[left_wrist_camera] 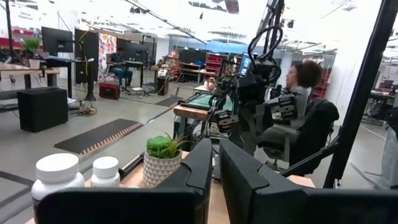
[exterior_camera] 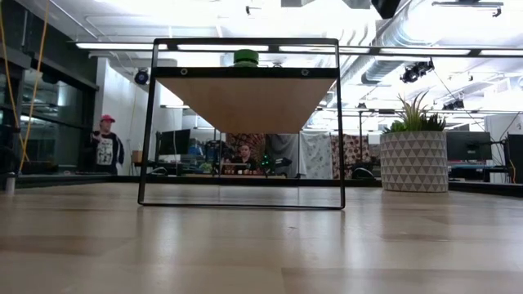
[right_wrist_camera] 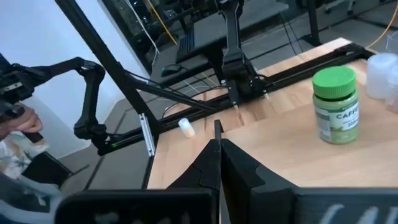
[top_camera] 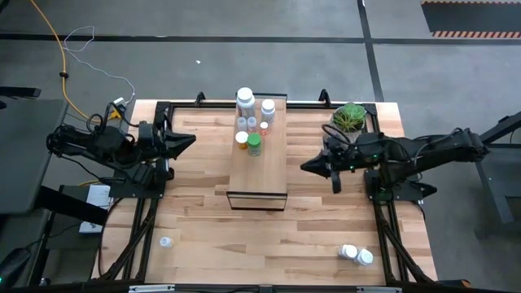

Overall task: Pick and place medicine bottles onto shelf by color
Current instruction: Put the transparent medicine bottle on the shelf

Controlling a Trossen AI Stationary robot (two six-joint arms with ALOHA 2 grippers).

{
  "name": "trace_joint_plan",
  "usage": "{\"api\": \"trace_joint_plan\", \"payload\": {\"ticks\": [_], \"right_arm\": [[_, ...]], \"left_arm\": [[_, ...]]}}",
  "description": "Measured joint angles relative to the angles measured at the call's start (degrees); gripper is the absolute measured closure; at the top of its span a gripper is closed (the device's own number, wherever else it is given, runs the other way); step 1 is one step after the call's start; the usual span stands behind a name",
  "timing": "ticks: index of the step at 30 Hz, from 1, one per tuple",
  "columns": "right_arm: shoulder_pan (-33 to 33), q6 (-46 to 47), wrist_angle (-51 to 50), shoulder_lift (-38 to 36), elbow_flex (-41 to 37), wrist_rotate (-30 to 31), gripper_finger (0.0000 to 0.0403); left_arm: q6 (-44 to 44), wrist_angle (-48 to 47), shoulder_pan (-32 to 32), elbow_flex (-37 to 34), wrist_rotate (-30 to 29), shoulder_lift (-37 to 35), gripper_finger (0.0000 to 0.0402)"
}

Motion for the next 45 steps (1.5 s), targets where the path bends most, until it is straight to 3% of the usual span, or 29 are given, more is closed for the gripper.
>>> {"api": "trace_joint_plan", "payload": {"ticks": [6, 9, 16, 21, 26, 32, 37, 45], "right_arm": [[1.0, -2.4, 0.0, -0.1, 0.0, 1.0, 0.0403], [1.0, -2.5, 0.0, 0.0, 0.0, 1.1, 0.0403], [1.0, -2.6, -0.1, 0.0, 0.0, 1.1, 0.0402], [1.0, -2.4, 0.0, 0.0, 0.0, 1.1, 0.0402], [1.0, -2.1, 0.0, 0.0, 0.0, 1.1, 0.0402], [1.0, -2.1, -0.1, 0.0, 0.0, 1.2, 0.0402], [1.0, -2.0, -0.1, 0.0, 0.0, 1.2, 0.0402], [1.0, -1.0, -0.1, 0.0, 0.0, 1.2, 0.0402]], "left_arm": [[0.8, 0.0, 0.0, 0.0, -0.9, 0.7, 0.0375], [0.6, -0.1, 0.0, 0.0, -2.6, 1.7, 0.0352], [-1.2, -0.3, 0.0, 0.1, -2.6, 3.6, 0.0223], [-1.9, -5.6, 0.0, 4.4, -1.8, 5.3, 0.0122], [-2.8, -13.8, 0.0, 10.4, 1.4, 7.7, 0.0063], [-4.0, -25.9, 0.0, 17.9, 6.5, 12.2, 0.0046], [-10.3, -42.4, -0.2, 24.8, 14.4, 17.1, 0.0050], [-35.7, -66.9, -6.9, 26.7, 30.5, 26.4, 0.0050]]}}
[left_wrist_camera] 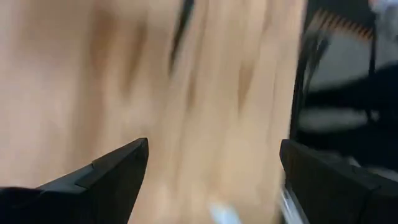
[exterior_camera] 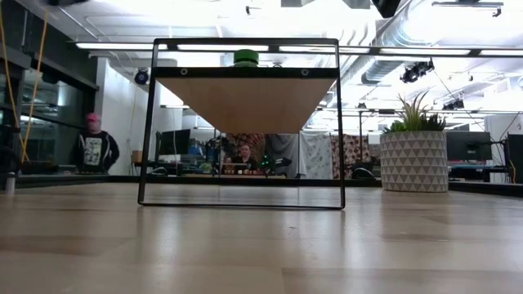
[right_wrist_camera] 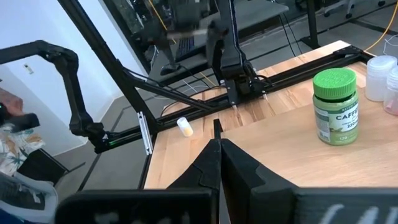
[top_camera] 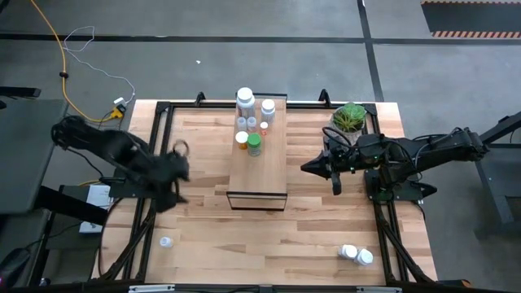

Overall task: Pick and place medicine bottles onto shelf by color
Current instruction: Put the transparent medicine bottle on the shelf

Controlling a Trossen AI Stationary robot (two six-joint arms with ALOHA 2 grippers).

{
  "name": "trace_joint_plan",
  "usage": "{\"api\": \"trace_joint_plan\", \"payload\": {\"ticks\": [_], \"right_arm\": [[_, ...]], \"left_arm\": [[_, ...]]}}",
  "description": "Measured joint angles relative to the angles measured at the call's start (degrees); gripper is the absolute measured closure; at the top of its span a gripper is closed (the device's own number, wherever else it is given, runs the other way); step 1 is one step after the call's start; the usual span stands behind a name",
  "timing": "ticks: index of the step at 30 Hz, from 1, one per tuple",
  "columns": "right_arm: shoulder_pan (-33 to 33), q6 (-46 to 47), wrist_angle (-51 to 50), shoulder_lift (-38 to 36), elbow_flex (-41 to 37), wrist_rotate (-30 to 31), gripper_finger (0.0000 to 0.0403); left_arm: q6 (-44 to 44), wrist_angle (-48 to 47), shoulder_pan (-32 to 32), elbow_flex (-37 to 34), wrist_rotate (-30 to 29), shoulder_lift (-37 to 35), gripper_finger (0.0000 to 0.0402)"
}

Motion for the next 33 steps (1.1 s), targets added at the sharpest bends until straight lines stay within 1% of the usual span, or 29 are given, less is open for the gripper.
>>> {"api": "trace_joint_plan", "payload": {"ticks": [2, 4, 6, 8, 10, 12, 14, 16, 18, 21, 24, 28, 31, 33], "right_arm": [[0.0, 0.0, -0.2, 0.0, 0.0, 0.0, 0.0402], [0.0, 0.0, -0.6, 0.0, 0.0, 0.0, 0.0402], [0.0, 0.0, -0.9, 0.0, 0.0, 0.0, 0.0402], [0.0, 0.0, -1.1, 0.0, 0.0, 0.0, 0.0402], [0.0, 0.0, -1.7, 0.0, 0.0, 0.0, 0.0402], [0.0, 0.0, -2.0, 0.0, 0.0, 0.0, 0.0402], [0.0, 0.0, -2.6, 0.0, 0.0, 0.0, 0.0402], [0.0, 0.0, -3.0, 0.0, 0.0, 0.0, 0.0402], [0.0, 0.0, -3.4, 0.0, 0.0, 0.0, 0.0402], [0.0, 0.0, -4.5, 0.0, 0.0, 0.0, 0.0402], [0.0, 0.0, -5.1, 0.0, 0.0, 0.0, 0.0402], [0.0, 0.1, -5.2, 0.0, 0.0, 0.0, 0.0402], [0.0, 1.2, -5.2, 0.0, 0.0, 0.0, 0.0402], [0.0, 1.5, -5.3, 0.0, 0.0, 0.0, 0.0402]], "left_arm": [[-9.3, -5.3, -2.6, -0.9, 4.6, 2.6, 0.0050], [-17.6, -7.0, -5.8, -2.8, 7.7, 4.6, 0.0051], [-25.9, -5.4, -9.5, -5.6, 9.4, 5.7, 0.0051], [-34.5, -3.7, -13.4, -8.3, 9.8, 6.5, 0.0051], [-43.5, 0.0, -16.6, -11.1, 11.0, 7.7, 0.0051], [-49.3, 5.0, -19.4, -13.5, 12.8, 8.5, 0.0051], [-53.9, 9.9, -22.5, -15.3, 13.0, 9.8, 0.0051], [-55.8, 12.5, -25.2, -16.5, 12.8, 11.2, 0.0051], [-55.7, 14.1, -27.2, -17.0, 12.7, 13.5, 0.0051], [-55.2, 13.0, -29.3, -17.2, 12.2, 17.5, 0.0051], [-50.9, 13.6, -31.0, -17.2, 11.6, 21.1, 0.0051], [-46.8, 14.0, -33.2, -17.2, 9.1, 25.3, 0.0051], [-45.7, 14.1, -34.9, -17.2, 8.0, 27.6, 0.0051], [-46.1, 14.2, -36.3, -17.2, 5.5, 28.8, 0.0051]]}}
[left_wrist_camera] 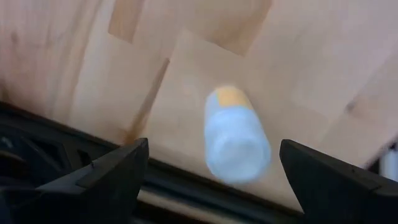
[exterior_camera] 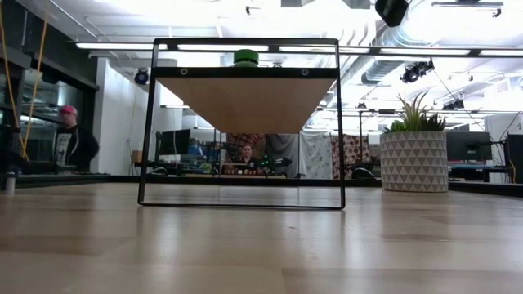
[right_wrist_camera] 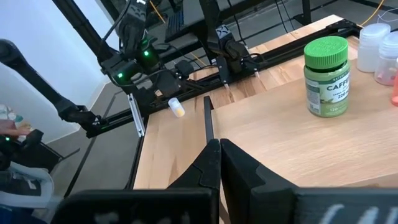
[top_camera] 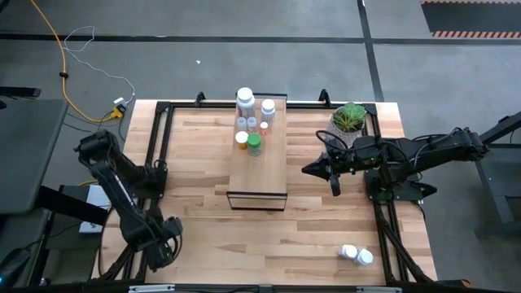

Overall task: Pick and place medicine bottles onto shelf by color
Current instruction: Put the transparent medicine bottle on the shelf

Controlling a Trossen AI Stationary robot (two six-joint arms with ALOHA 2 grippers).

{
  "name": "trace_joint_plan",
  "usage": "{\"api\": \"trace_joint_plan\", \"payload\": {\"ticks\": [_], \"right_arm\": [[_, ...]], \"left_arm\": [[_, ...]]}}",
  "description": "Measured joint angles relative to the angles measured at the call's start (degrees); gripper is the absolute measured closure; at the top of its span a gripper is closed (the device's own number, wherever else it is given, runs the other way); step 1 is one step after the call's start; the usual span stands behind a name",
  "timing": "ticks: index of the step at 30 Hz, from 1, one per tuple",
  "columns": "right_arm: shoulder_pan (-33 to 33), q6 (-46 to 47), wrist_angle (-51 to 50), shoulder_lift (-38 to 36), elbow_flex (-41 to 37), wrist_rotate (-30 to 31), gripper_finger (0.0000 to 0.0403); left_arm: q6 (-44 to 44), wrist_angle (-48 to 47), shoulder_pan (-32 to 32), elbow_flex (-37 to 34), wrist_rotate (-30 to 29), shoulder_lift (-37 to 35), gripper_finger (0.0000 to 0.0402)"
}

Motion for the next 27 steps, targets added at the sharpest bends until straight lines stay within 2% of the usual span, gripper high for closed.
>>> {"api": "trace_joint_plan", "payload": {"ticks": [3, 10, 21, 27], "right_arm": [[0.0, 0.0, -0.1, 0.0, 0.0, 0.0, 0.0402], [0.0, -0.4, -0.2, 0.0, 0.0, 0.0, 0.0402], [0.0, -0.5, -0.4, 0.0, 0.0, 0.0, 0.0402], [0.0, -0.6, -0.5, 0.0, 0.0, 1.5, 0.0402]], "left_arm": [[-0.4, 0.1, -1.7, 0.0, -3.0, 2.1, 0.0051], [2.7, 1.1, -5.0, 0.0, -5.1, 6.0, 0.0051], [1.0, 3.7, -5.9, 0.0, -8.6, 8.5, 0.0052], [0.9, 3.8, -5.9, 0.0, -10.9, 8.5, 0.0088]]}}
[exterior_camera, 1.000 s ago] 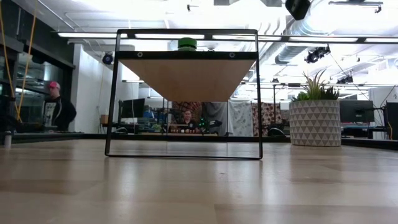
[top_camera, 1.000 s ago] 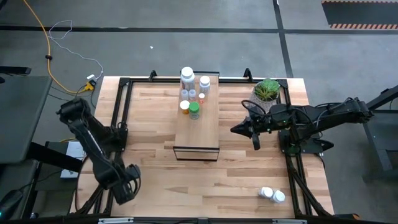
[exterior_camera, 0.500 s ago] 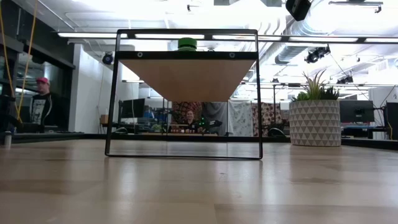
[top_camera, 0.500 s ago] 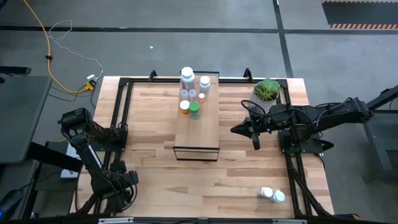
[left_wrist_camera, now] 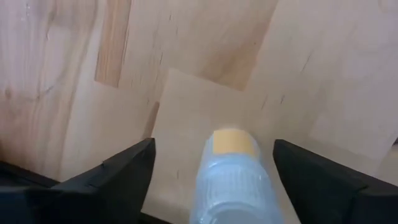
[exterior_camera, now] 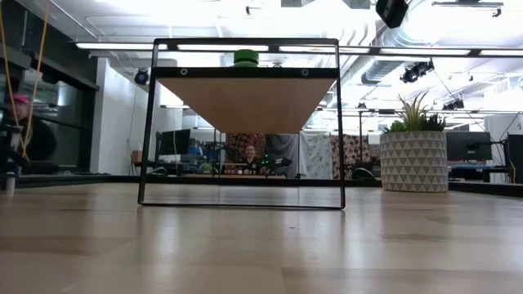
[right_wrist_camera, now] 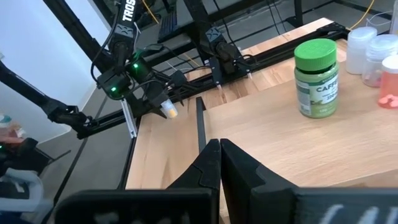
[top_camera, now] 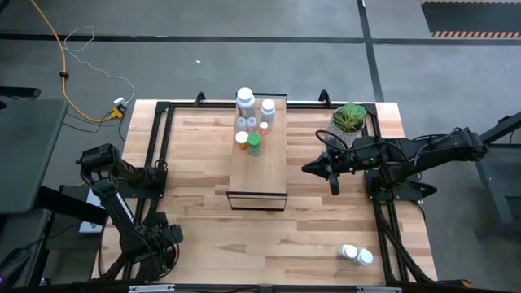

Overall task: Pick and place medicine bottles onto shelf by color
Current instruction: Put the transparent medicine bottle on the shelf

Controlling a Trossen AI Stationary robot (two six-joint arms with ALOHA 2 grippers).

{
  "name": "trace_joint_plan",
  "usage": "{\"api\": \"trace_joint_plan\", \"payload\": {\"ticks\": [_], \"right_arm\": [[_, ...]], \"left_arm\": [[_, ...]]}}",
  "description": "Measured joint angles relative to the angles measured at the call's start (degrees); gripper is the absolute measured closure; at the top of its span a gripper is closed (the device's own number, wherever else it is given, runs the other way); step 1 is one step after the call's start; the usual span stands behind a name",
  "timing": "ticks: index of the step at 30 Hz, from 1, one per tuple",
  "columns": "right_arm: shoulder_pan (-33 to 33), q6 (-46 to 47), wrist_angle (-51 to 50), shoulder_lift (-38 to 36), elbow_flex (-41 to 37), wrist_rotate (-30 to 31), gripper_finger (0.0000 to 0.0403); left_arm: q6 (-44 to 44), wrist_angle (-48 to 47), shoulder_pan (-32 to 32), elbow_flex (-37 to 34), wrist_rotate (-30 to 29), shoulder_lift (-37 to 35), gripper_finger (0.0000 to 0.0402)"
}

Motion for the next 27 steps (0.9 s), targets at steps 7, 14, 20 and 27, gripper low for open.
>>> {"api": "trace_joint_plan", "payload": {"ticks": [7, 14, 20, 27], "right_arm": [[0.0, -0.4, 0.0, 0.0, 0.0, 0.2, 0.0402], [0.0, -0.4, -0.3, 0.0, 0.0, 0.2, 0.0402], [0.0, -1.6, -0.3, 0.0, 0.0, 0.2, 0.0402], [0.0, -2.0, -0.3, 0.0, 0.0, 0.8, 0.0402]], "left_arm": [[-0.1, 0.0, -0.1, 0.0, 1.7, 0.0, 0.0178], [-0.1, -0.2, 0.4, 0.0, 3.8, -0.9, 0.0272], [0.1, -0.4, 2.1, 0.0, 3.9, -5.8, 0.0274], [1.2, -3.6, 6.7, 0.0, 0.8, -16.4, 0.0261]]}}
